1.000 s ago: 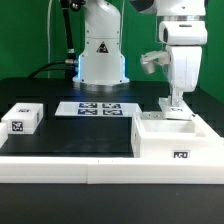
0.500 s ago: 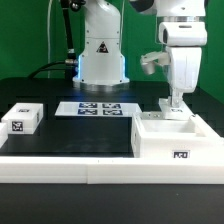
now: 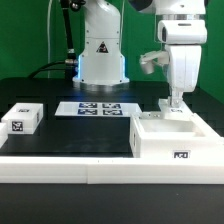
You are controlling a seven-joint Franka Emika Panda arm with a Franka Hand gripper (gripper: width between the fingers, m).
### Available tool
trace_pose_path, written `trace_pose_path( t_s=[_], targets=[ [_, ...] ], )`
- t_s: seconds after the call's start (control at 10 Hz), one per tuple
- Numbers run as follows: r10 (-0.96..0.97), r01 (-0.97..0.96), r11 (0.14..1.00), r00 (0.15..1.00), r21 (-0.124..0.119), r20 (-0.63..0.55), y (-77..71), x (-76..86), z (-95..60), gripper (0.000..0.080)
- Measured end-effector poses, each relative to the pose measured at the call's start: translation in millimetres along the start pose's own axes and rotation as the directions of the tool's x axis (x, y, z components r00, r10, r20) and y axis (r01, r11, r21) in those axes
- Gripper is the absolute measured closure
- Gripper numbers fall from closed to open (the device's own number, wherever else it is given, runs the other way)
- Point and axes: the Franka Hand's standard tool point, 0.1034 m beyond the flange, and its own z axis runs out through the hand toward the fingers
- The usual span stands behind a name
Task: Assemble cabinet
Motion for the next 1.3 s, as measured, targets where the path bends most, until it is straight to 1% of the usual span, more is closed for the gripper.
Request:
trace_pose_path(
  t_s=[0.6,0.7,0.8,1.0,1.1,1.3],
  targets=[
    [0.002,-0.002,1.0,1.0,0.006,0.001,-1.1,-0.5,2.6,0.0729],
    [-0.015,0.015,1.0,1.0,0.003,-0.003,5.5,0.2,4.3,0.0729],
    [-0.014,0.014,1.0,1.0,-0.007,-0.01,19.0,3.2,4.3,0.0729],
    [-0.005,0.004,1.0,1.0,-0.012,-0.012,38.9,3.6,4.1,0.0729],
    [-0.001,0.001,1.0,1.0,-0.014,-0.011,45.5,3.4,3.9,0.0729],
    [0.001,-0.001,1.0,1.0,-0.009,-0.008,46.4,3.0,3.7,0.0729]
  ],
)
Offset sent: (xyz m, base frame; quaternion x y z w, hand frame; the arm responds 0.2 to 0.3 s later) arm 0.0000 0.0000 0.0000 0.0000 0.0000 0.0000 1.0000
